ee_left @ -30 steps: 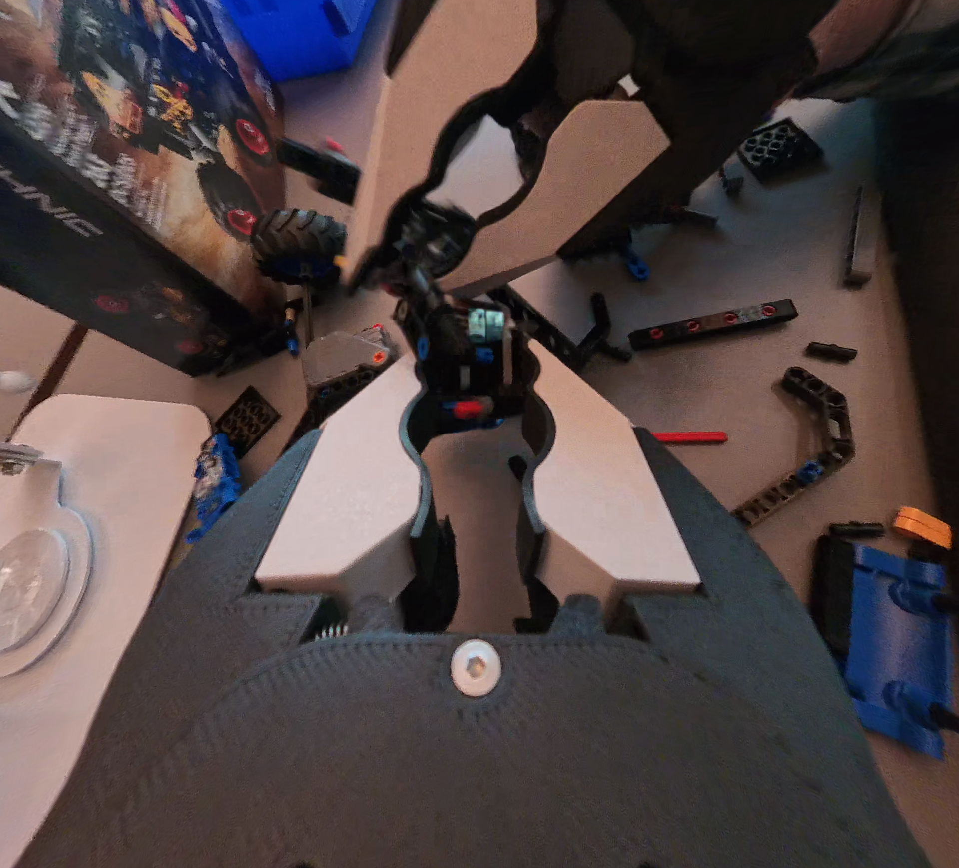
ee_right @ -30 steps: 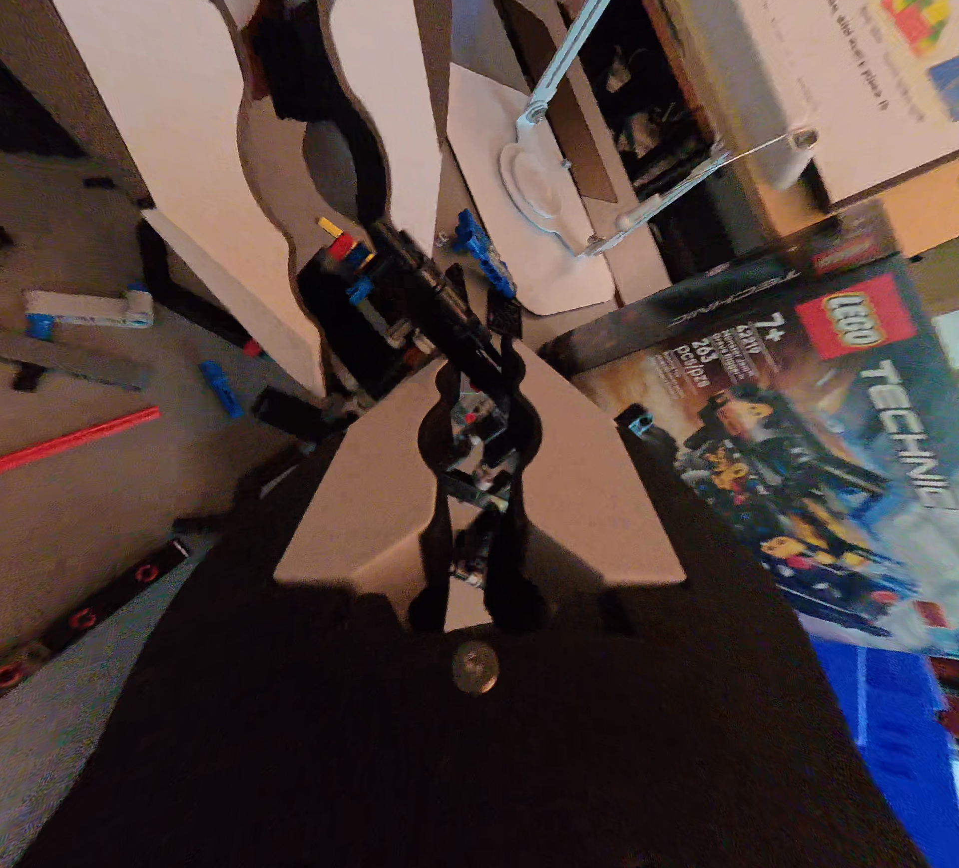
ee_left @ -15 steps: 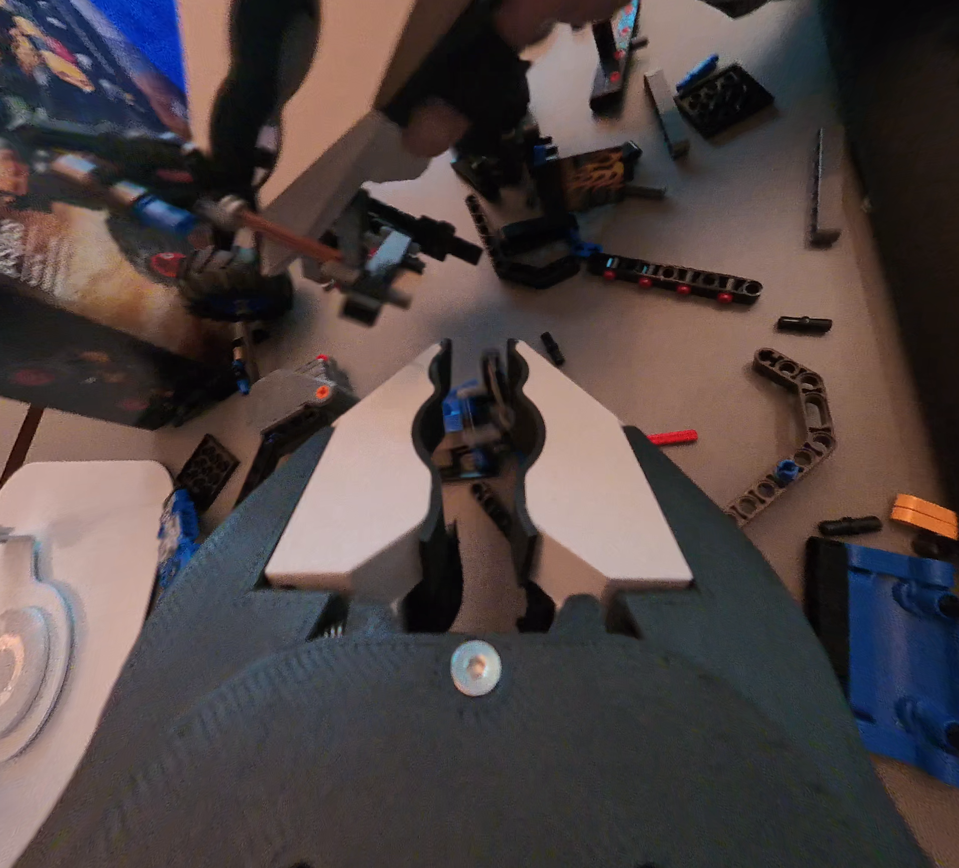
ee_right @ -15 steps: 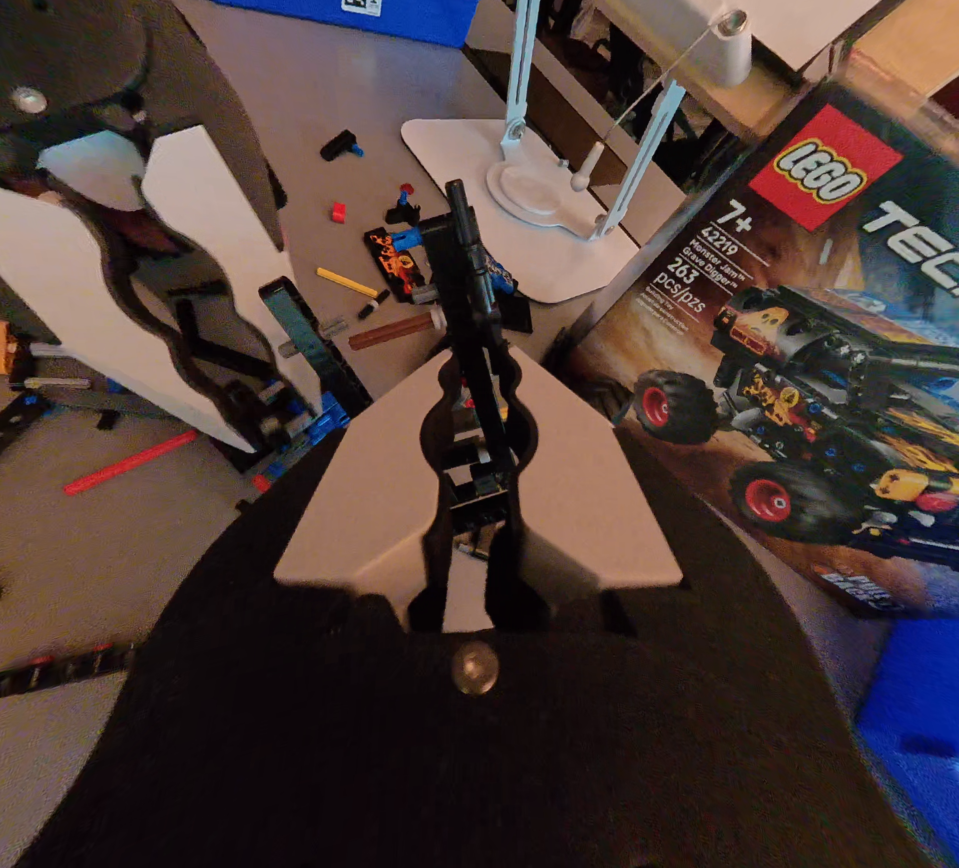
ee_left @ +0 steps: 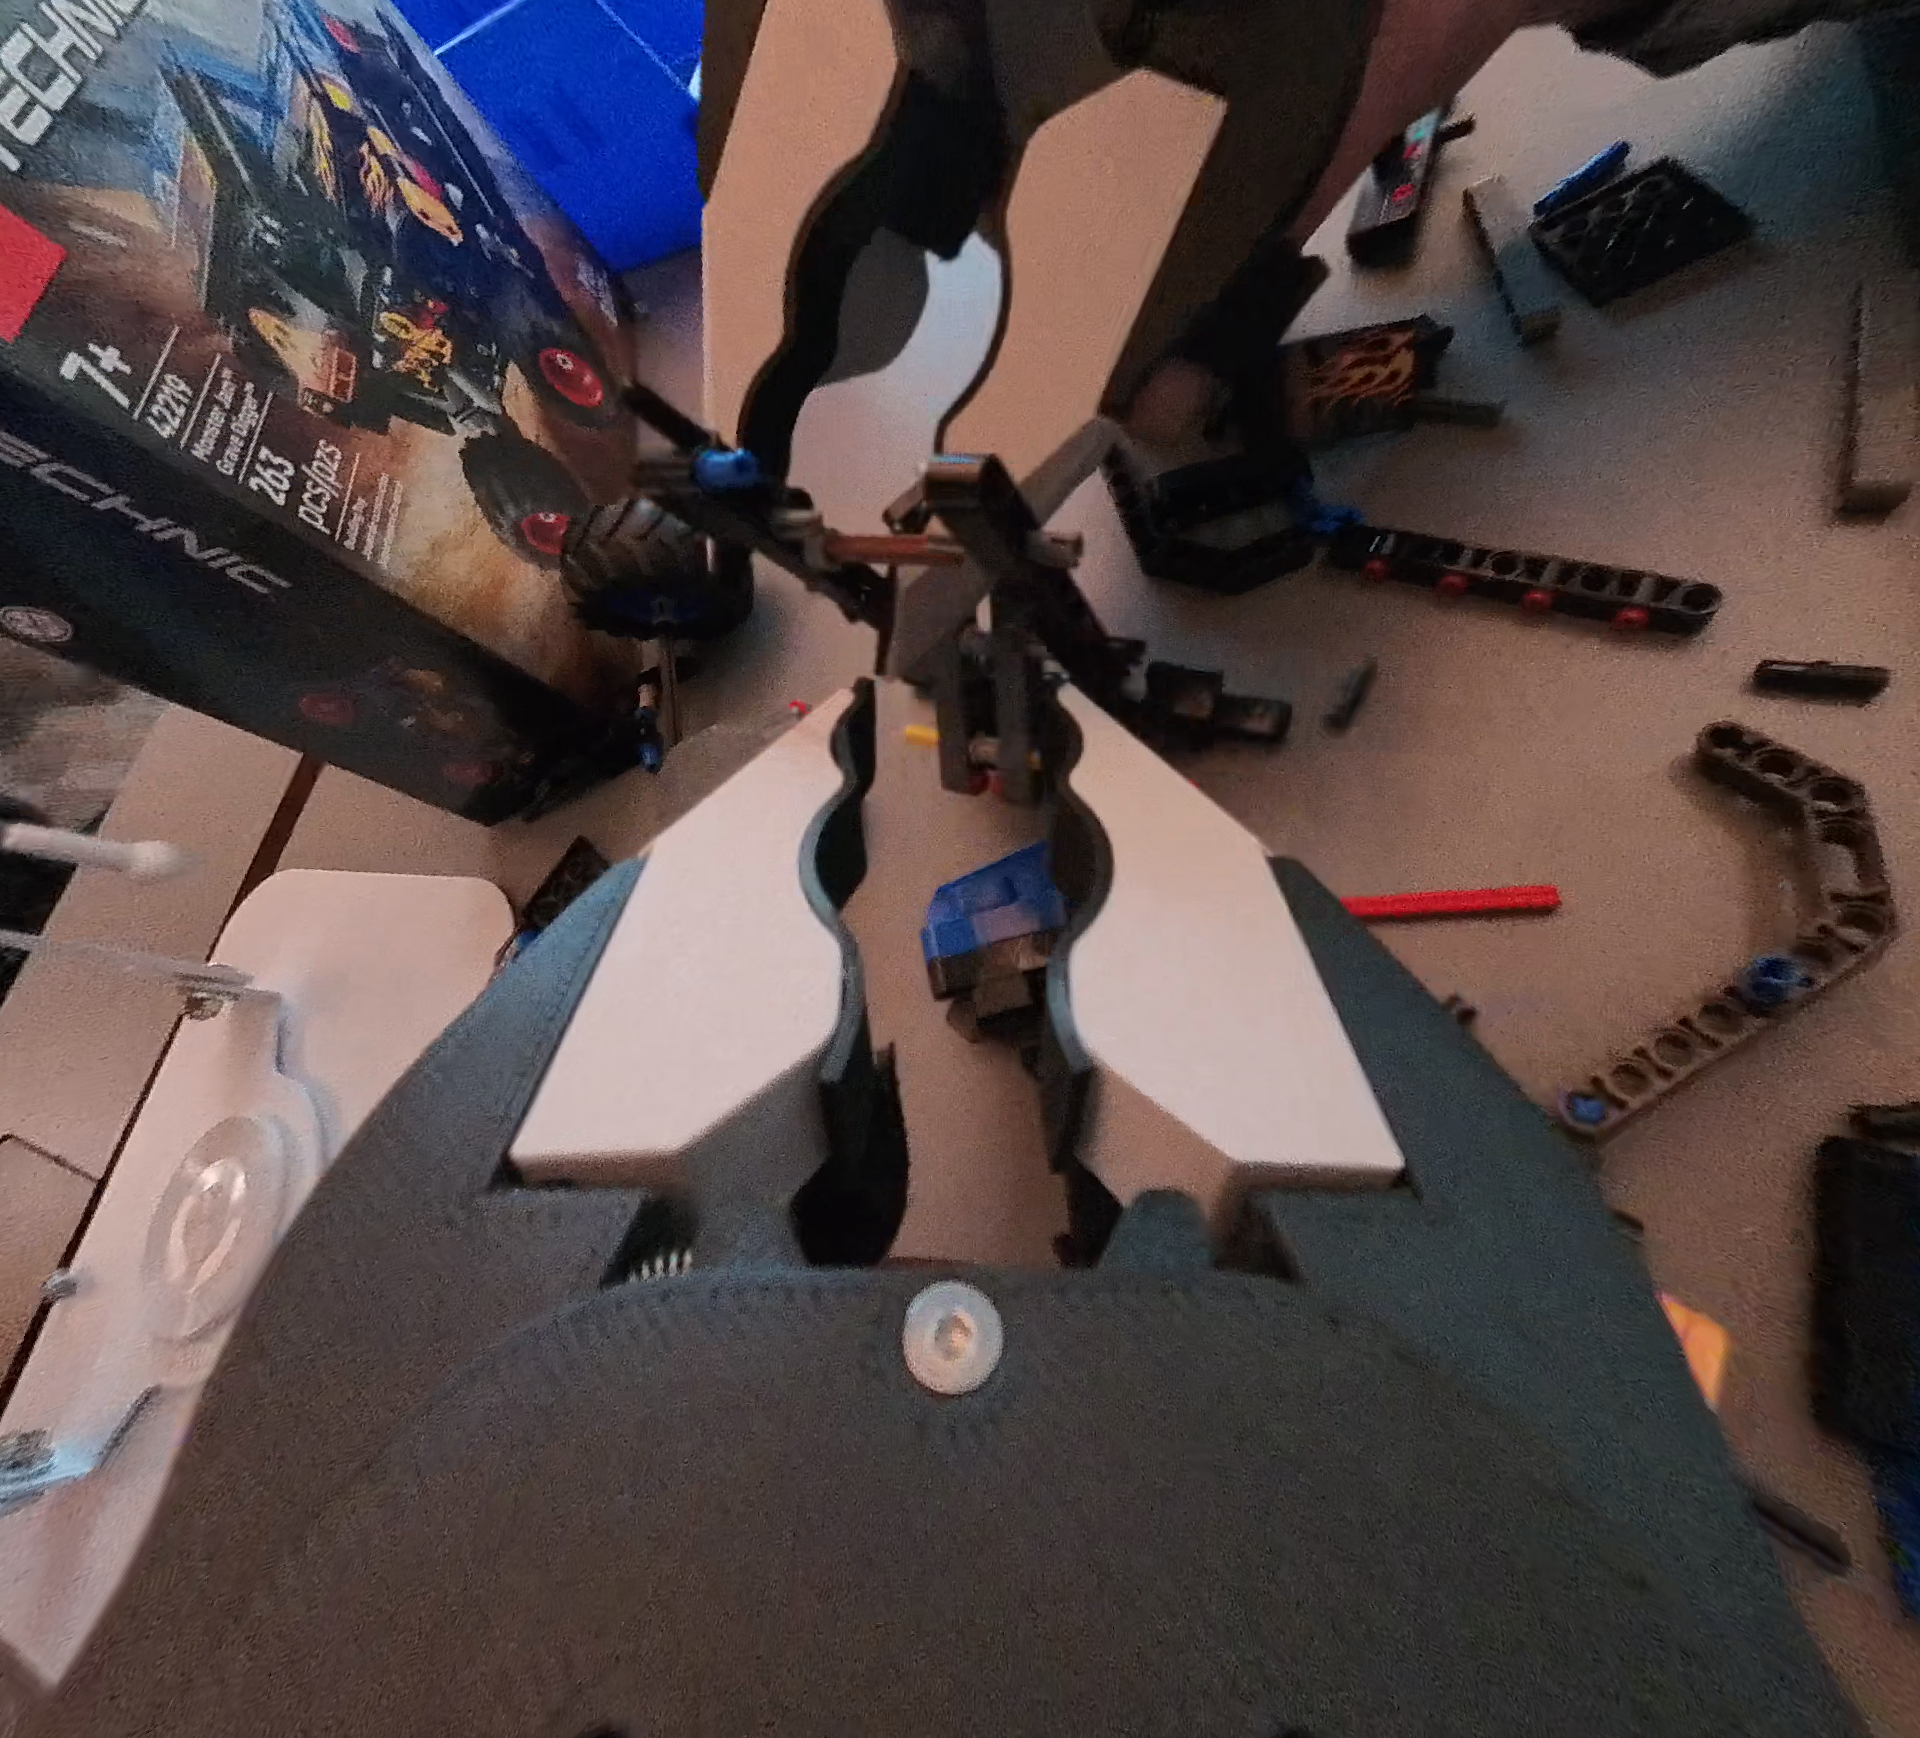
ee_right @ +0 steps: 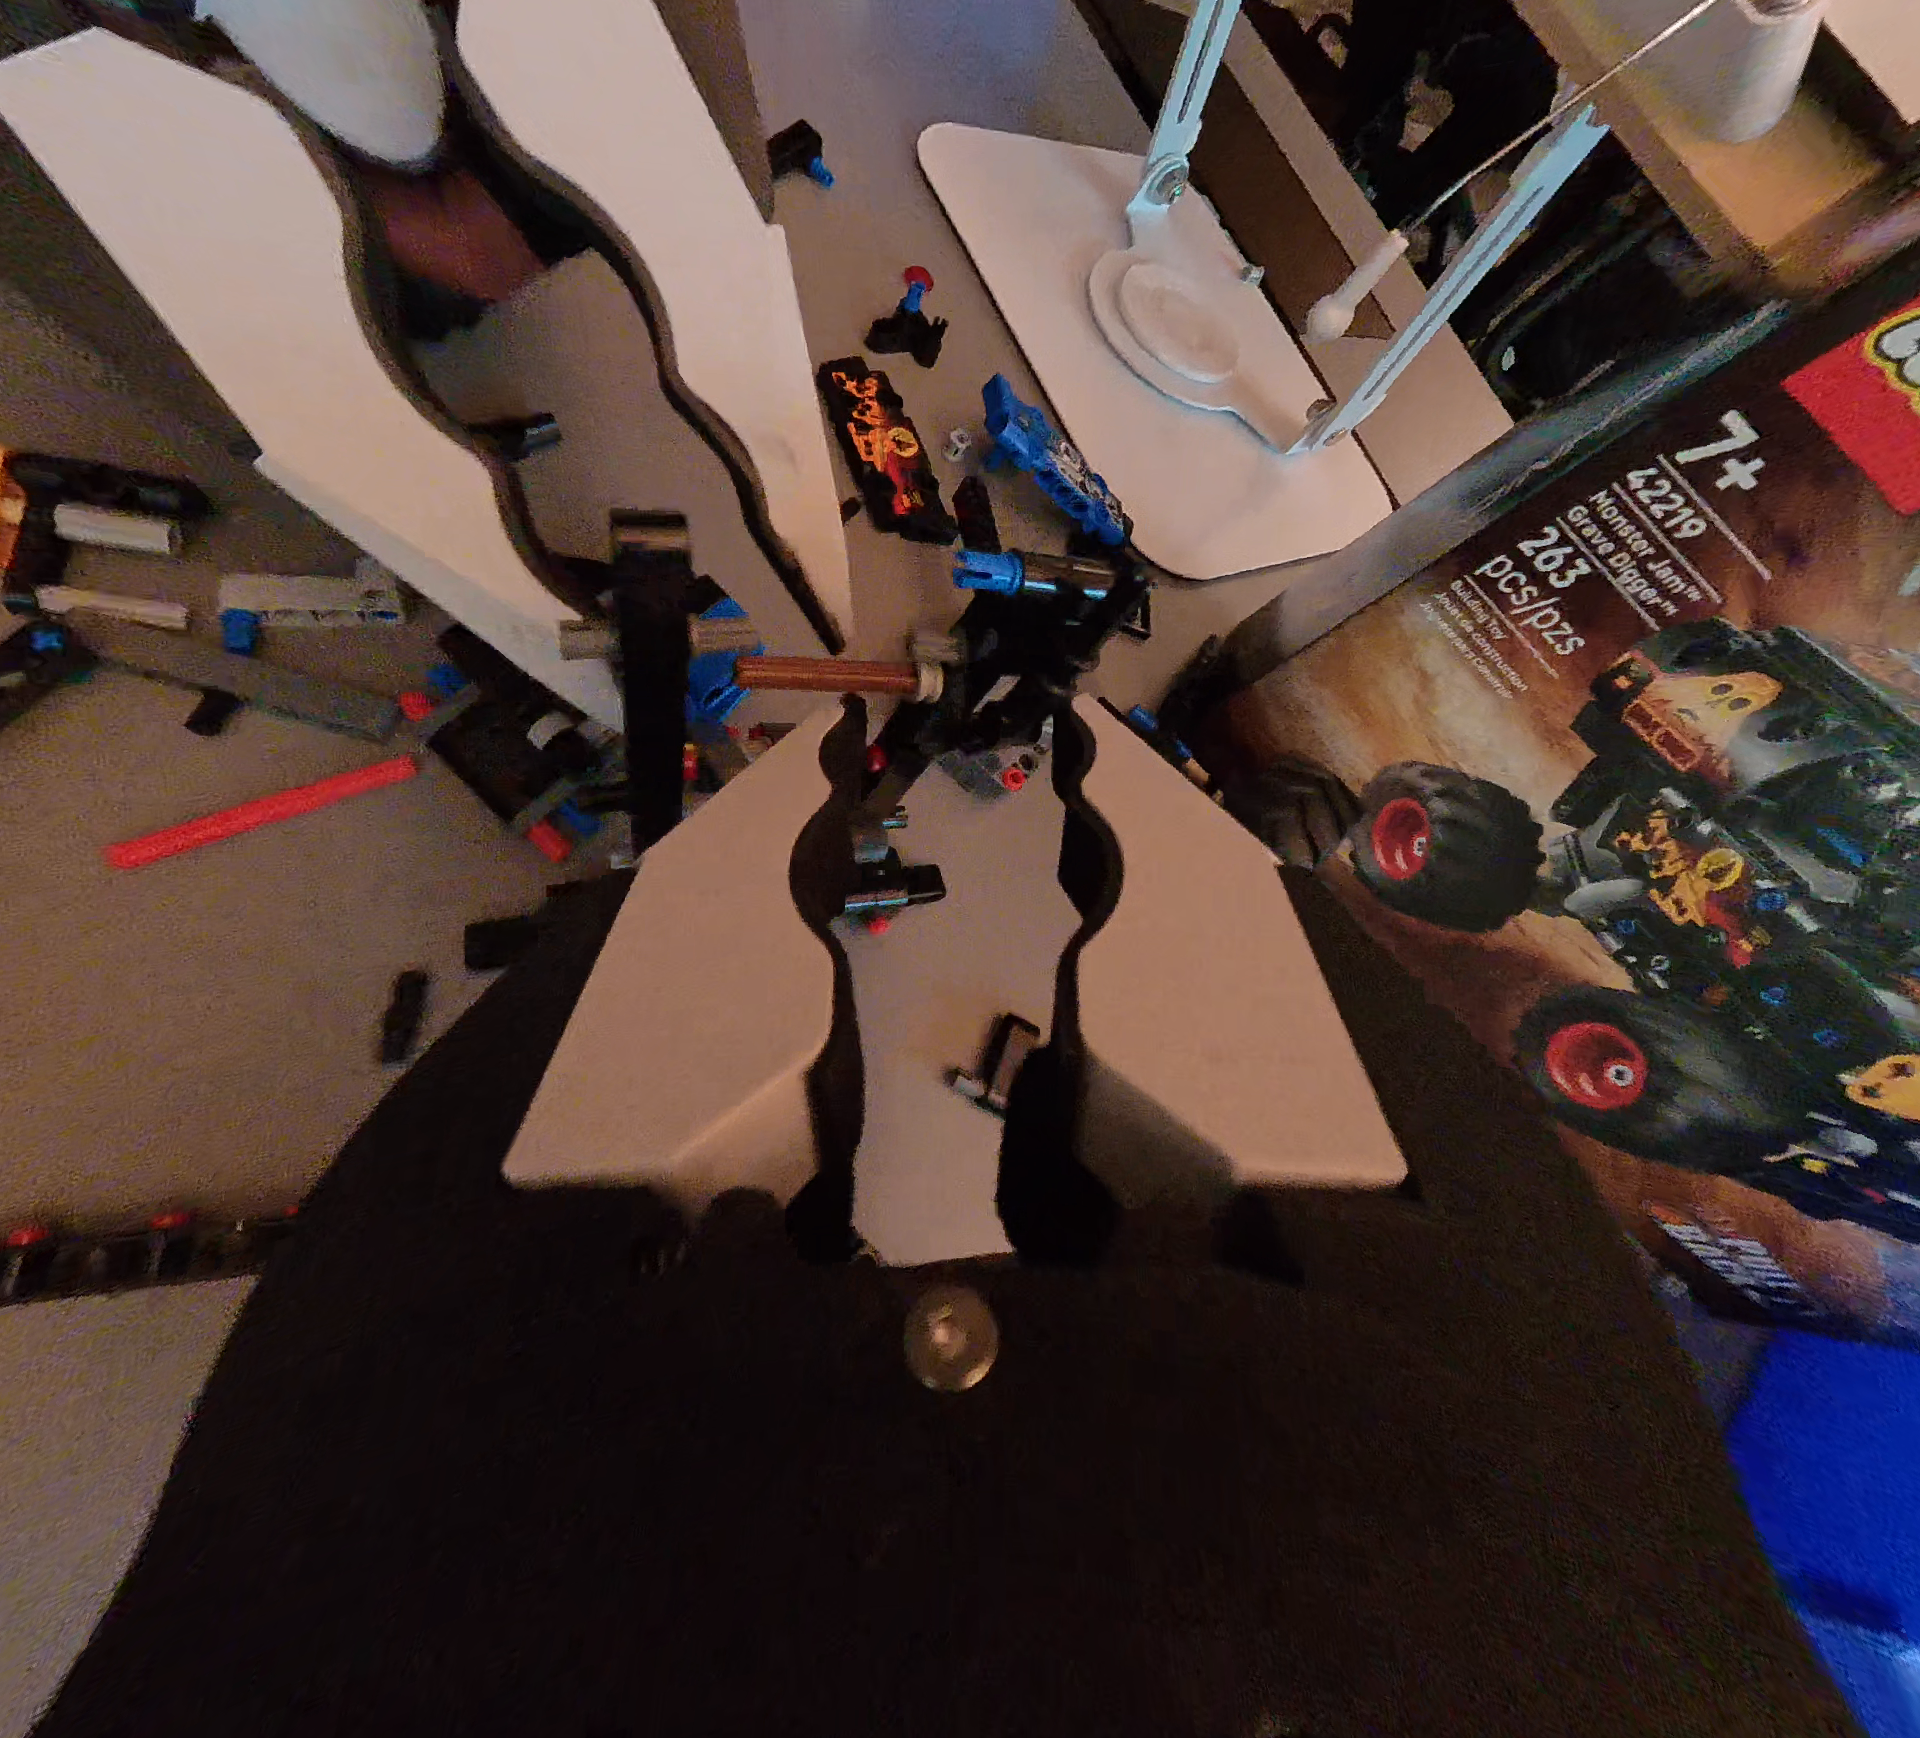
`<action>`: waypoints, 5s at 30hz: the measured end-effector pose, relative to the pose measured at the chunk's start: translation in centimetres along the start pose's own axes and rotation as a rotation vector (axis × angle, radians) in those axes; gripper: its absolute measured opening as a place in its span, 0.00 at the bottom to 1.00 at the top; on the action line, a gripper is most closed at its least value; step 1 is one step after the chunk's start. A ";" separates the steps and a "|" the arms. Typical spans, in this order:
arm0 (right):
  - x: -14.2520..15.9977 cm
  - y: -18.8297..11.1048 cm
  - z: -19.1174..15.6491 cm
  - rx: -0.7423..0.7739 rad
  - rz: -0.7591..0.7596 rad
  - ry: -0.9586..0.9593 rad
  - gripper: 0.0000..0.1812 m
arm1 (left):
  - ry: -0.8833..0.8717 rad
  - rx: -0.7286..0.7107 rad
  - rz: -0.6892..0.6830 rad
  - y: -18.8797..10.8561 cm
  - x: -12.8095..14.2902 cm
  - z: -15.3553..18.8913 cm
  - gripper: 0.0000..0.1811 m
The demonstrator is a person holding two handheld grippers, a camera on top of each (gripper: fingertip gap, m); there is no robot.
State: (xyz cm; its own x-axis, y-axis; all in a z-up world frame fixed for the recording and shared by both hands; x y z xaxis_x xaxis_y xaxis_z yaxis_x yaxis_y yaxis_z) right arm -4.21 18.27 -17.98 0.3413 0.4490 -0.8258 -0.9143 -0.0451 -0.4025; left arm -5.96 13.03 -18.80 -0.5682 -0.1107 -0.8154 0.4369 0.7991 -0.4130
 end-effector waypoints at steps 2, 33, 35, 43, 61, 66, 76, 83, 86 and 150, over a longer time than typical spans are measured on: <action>-0.1 -0.3 0.0 0.031 0.002 -0.072 0.19 | 0.013 -0.017 -0.027 0.0 0.6 -0.4 0.17; 2.8 -2.6 -2.6 0.200 -0.162 -0.116 0.20 | 0.243 -0.175 -0.010 2.0 -0.7 0.1 0.00; 3.0 -2.5 -2.3 0.264 -0.234 -0.240 0.09 | 0.185 -0.170 0.034 1.6 -1.7 0.0 0.00; 1.2 -3.8 -1.2 0.313 -0.098 -0.129 0.03 | 0.104 -0.273 0.105 -0.4 -2.4 -2.8 0.12; -3.4 -8.4 -4.3 -0.296 0.462 0.378 0.03 | -0.297 0.219 0.400 -1.9 -5.9 1.8 0.09; -2.8 -8.2 -3.0 -0.191 0.431 0.381 0.09 | -0.332 0.193 0.360 -1.5 -4.9 1.2 0.08; -3.1 -7.8 -3.0 -0.108 0.393 0.296 0.15 | -0.251 0.151 0.278 -0.8 -4.6 1.9 0.05; -3.6 -7.5 -3.1 -0.083 0.397 0.276 0.01 | -0.200 0.097 0.272 -0.9 -4.7 1.6 0.05; -3.8 -7.7 -2.8 -0.076 0.416 0.298 0.02 | -0.168 0.076 0.263 -0.8 -4.9 1.6 0.05; -2.7 -6.8 -2.4 0.068 0.258 0.225 0.02 | -0.191 -0.175 0.194 0.0 -4.3 -0.5 0.05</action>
State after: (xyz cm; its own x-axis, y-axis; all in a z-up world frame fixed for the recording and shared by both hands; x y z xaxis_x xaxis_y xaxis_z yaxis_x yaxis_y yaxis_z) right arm 1.57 15.26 -13.95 0.1294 0.2220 -0.9664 -0.9866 -0.0689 -0.1479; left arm -3.86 13.78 -15.09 -0.3372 -0.0419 -0.9405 0.3883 0.9039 -0.1795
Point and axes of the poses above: each gripper's, where its closed fingertips meet, y out along the fingers, x out of its underside, z = x × y across the jaws, the point moved 3 cm from there along -y, back along the fingers, and after that the axes turned 6 degrees about z, right-handed, at the moved point
